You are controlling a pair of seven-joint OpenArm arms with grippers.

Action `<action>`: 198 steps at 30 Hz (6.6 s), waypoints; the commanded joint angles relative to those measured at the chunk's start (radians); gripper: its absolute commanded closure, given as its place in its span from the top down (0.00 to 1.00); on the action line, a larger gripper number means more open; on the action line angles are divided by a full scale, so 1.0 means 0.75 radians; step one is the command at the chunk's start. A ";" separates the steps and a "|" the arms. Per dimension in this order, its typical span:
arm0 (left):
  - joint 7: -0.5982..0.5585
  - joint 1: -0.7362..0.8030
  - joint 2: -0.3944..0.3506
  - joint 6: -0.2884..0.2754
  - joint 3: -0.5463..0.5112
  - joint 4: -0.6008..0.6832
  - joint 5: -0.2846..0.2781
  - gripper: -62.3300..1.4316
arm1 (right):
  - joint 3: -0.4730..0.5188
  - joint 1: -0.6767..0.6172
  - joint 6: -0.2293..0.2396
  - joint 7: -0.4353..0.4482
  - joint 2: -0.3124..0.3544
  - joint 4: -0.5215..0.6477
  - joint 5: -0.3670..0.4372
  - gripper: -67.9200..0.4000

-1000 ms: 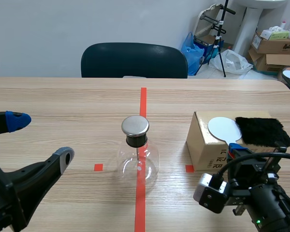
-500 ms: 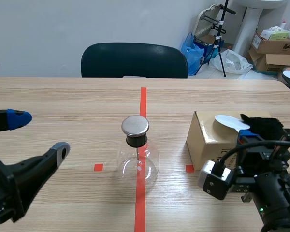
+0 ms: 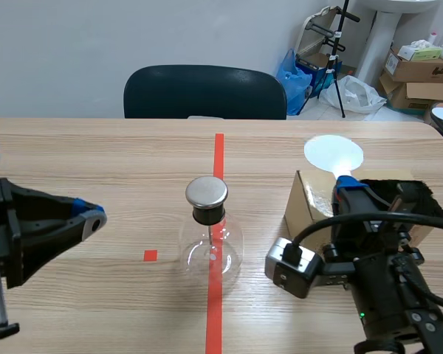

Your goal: Do the electroscope experiment

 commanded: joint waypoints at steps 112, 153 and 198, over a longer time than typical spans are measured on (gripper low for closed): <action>-0.473 -0.705 0.345 0.022 0.683 -0.950 0.303 0.08 | -0.352 0.109 0.019 -0.293 0.065 0.011 -0.034 0.02; -0.474 -0.705 0.344 0.022 0.683 -0.950 0.302 0.08 | -0.352 0.109 0.019 -0.293 0.065 0.011 -0.034 0.02; -0.474 -0.705 0.344 0.022 0.683 -0.950 0.302 0.08 | -0.352 0.109 0.019 0.289 0.065 0.011 -0.034 0.02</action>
